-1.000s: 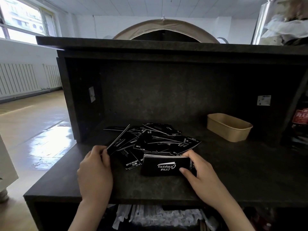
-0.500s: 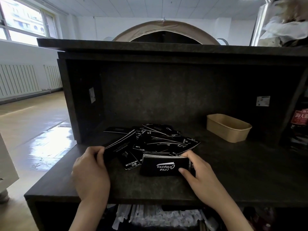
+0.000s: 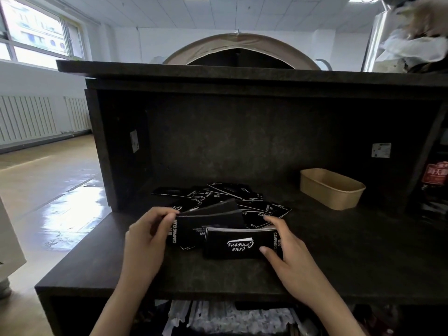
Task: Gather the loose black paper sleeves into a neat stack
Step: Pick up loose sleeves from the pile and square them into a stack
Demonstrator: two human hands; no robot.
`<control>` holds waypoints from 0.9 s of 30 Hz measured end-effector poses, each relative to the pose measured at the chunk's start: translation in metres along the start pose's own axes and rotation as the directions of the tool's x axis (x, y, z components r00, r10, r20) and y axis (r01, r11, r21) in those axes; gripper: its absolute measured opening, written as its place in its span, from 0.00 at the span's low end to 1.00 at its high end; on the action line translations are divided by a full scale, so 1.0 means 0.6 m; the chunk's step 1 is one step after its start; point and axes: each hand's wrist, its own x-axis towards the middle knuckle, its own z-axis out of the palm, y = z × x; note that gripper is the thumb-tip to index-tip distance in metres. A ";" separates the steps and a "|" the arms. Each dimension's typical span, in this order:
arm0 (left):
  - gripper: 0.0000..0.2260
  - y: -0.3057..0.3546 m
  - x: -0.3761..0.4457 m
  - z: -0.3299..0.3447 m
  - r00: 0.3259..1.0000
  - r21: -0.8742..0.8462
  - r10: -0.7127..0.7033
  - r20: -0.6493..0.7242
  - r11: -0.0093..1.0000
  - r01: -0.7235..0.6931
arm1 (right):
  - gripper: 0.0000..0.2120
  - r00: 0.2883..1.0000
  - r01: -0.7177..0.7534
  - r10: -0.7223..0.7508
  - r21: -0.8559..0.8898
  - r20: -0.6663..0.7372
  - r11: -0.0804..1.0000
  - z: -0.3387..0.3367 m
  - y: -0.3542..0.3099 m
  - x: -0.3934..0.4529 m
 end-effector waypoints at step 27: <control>0.05 0.041 -0.042 0.081 0.860 0.010 0.189 0.473 0.976 -0.219 | 0.06 0.993 0.116 -0.116 -0.007 0.006 0.993 -0.002 -0.008 -0.001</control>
